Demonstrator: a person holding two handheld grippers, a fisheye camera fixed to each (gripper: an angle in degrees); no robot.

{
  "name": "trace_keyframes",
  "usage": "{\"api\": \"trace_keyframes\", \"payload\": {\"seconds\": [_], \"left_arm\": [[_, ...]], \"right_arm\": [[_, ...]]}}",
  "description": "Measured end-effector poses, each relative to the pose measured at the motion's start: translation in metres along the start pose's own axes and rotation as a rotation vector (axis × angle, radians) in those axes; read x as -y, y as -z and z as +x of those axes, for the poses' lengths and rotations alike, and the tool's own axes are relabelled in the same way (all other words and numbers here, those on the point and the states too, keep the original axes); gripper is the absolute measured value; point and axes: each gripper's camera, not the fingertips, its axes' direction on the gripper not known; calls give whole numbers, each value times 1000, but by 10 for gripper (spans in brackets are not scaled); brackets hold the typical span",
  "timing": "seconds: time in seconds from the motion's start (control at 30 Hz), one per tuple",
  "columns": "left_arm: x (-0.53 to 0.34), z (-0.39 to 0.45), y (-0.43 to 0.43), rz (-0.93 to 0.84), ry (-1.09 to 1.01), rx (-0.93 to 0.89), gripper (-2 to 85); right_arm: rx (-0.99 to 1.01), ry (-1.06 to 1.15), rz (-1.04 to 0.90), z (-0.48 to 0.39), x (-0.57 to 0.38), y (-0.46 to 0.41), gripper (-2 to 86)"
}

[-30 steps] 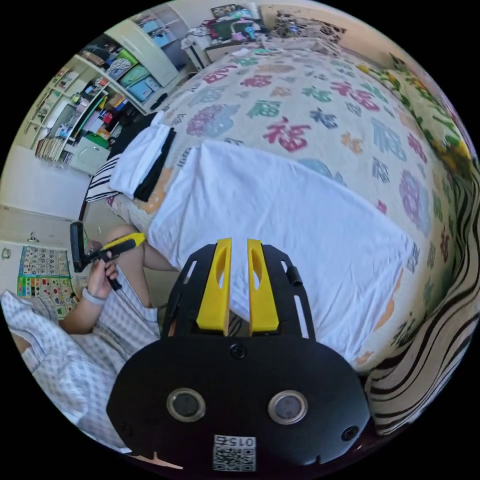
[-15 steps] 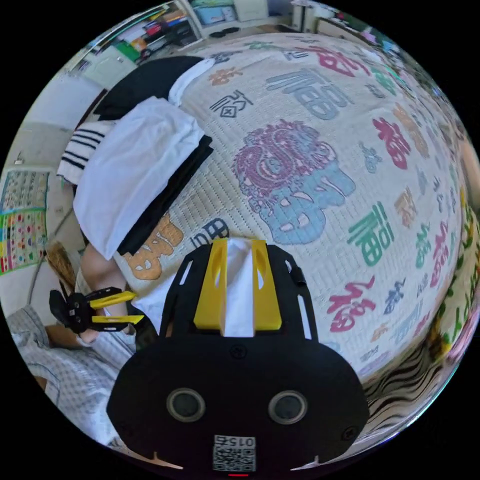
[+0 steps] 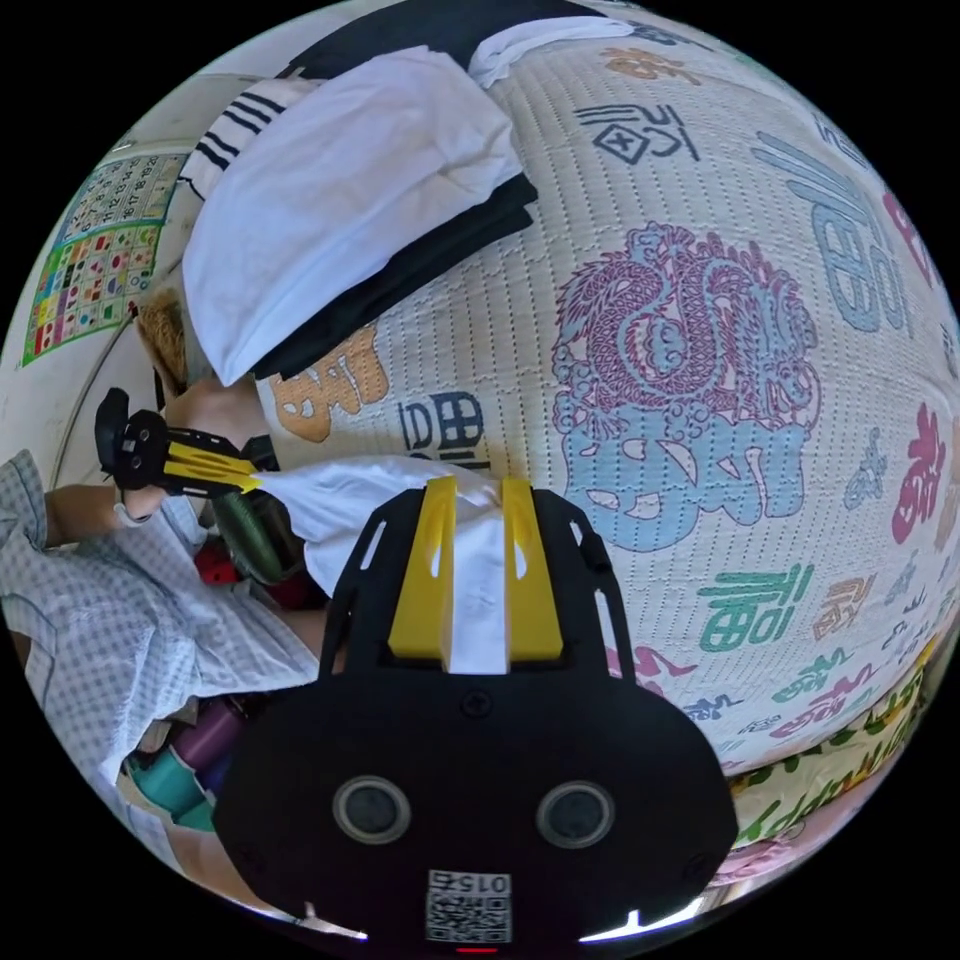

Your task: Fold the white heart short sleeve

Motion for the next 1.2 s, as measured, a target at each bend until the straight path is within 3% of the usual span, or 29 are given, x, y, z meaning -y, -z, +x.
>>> {"api": "trace_keyframes", "payload": {"seconds": [0.2, 0.43, 0.63, 0.83, 1.03, 1.2], "left_arm": [[9, -2, -15, -20, 40, -20, -9], [14, 1, -39, -18, 76, -44, -8], [21, 16, -65, -36, 51, -14, -8], [21, 26, -95, -22, 80, -37, -8], [12, 67, -121, -25, 9, -44, -8], [0, 149, -141, -47, -239, -44, -9]], "right_arm": [[81, 36, -92, 22, 24, 15, 84], [8, 73, -137, 32, 41, 17, 60], [177, 12, -134, 59, 27, 28, 97], [18, 29, -176, 59, 10, 13, 27], [31, 56, -48, 56, -43, 22, 3], [96, 86, 183, 56, -156, 33, -1]]}}
